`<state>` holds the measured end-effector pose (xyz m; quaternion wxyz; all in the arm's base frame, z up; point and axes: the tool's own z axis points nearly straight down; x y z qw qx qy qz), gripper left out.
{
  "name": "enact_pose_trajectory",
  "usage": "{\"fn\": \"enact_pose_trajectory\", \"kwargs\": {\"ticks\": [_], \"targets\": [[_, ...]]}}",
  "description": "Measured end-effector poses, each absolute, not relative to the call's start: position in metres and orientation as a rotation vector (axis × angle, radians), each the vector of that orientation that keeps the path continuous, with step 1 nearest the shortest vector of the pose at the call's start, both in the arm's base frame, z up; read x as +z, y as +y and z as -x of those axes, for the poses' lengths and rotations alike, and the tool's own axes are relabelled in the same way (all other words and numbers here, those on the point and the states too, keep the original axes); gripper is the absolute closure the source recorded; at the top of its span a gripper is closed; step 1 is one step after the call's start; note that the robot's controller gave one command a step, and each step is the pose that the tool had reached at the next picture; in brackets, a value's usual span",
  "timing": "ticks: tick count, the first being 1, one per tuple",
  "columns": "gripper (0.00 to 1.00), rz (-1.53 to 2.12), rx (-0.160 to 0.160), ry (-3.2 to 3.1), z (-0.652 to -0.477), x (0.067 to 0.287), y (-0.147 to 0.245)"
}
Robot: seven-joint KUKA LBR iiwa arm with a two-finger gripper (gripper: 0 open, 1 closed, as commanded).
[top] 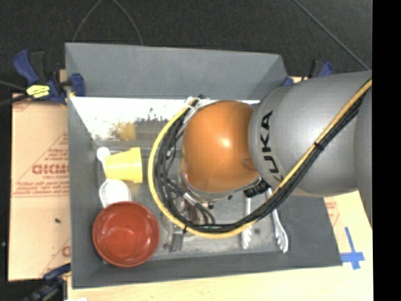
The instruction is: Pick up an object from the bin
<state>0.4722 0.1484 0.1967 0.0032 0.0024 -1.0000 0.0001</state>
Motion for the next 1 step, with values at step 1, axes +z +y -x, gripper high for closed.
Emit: {"fn": "enact_pose_trajectory", "kwargs": {"ticks": [1], "targets": [[0.00, 0.002, -0.002, -3.143, -0.4741, 0.2007, 0.1476]]}}
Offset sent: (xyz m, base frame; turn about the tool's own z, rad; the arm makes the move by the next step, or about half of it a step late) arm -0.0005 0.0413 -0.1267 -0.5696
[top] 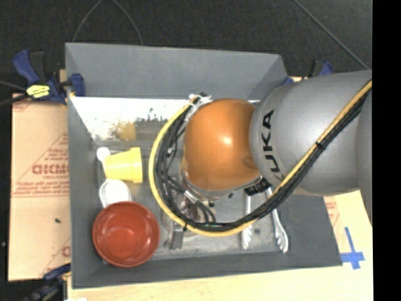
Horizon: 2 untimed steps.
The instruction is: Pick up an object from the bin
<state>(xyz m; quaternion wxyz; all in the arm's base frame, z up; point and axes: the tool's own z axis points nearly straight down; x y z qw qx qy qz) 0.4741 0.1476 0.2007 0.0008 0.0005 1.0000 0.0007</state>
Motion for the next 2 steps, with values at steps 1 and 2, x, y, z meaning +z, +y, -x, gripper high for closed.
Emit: {"fn": "enact_pose_trajectory", "kwargs": {"ticks": [1, 2], "targets": [[0.00, 0.812, 0.002, 3.021, -0.4762, 0.0840, 0.1852], [0.00, 0.629, 0.000, 3.052, -0.4802, 0.0755, 0.1905]]}}
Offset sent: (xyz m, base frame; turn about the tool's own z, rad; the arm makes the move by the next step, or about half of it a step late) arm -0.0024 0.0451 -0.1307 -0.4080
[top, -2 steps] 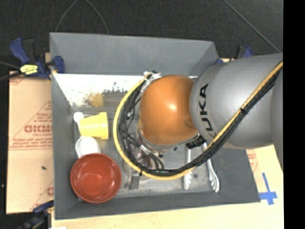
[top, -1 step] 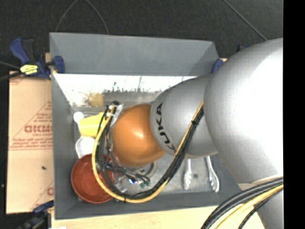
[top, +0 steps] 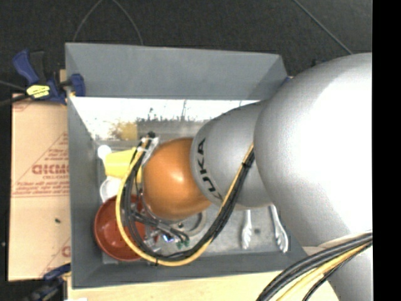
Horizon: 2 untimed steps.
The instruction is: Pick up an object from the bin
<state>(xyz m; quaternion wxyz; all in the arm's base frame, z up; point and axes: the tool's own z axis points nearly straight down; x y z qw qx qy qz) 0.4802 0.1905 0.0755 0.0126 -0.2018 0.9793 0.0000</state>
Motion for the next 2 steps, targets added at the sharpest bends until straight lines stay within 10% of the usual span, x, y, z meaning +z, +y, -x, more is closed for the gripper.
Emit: {"fn": "enact_pose_trajectory", "kwargs": {"ticks": [1, 2], "targets": [[0.00, 1.570, -0.005, 2.699, -0.521, 0.071, 0.162], [0.00, 1.172, -0.001, 2.900, -0.529, 0.070, 0.148]]}}
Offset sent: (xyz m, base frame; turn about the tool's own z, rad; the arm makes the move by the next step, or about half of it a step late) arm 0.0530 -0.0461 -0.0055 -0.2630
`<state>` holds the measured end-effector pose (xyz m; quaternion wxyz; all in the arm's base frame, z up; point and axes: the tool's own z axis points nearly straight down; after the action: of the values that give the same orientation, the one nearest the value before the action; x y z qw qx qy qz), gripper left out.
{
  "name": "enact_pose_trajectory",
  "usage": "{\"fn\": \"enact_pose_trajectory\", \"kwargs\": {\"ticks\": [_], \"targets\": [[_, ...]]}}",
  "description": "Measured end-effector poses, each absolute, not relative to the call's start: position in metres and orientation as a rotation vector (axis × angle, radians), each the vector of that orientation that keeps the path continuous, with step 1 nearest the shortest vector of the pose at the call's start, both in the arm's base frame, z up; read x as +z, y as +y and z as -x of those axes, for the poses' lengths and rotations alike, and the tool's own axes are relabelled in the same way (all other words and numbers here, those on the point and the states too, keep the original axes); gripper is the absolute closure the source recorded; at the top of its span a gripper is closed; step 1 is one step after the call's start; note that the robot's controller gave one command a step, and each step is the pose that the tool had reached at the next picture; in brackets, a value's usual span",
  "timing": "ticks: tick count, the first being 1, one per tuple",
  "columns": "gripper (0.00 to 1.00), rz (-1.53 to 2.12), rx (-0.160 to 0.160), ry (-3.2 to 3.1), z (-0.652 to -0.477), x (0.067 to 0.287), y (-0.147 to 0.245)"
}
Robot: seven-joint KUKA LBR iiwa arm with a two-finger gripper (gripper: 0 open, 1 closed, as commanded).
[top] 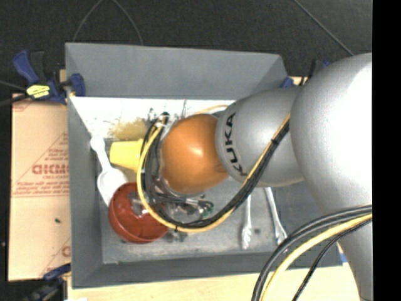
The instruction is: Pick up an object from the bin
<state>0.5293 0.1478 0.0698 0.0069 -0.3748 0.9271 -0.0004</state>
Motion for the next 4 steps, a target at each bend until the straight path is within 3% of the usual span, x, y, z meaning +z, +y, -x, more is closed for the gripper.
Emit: {"fn": "enact_pose_trajectory", "kwargs": {"ticks": [1, 2, 3, 4], "targets": [[1.00, 1.720, -0.010, 2.601, -0.528, 0.074, 0.157], [1.00, 1.718, -0.009, 2.603, -0.528, 0.074, 0.157], [1.00, 1.720, -0.001, 2.607, -0.525, 0.088, 0.158], [1.00, 1.717, -0.007, 2.604, -0.527, 0.123, 0.158]]}}
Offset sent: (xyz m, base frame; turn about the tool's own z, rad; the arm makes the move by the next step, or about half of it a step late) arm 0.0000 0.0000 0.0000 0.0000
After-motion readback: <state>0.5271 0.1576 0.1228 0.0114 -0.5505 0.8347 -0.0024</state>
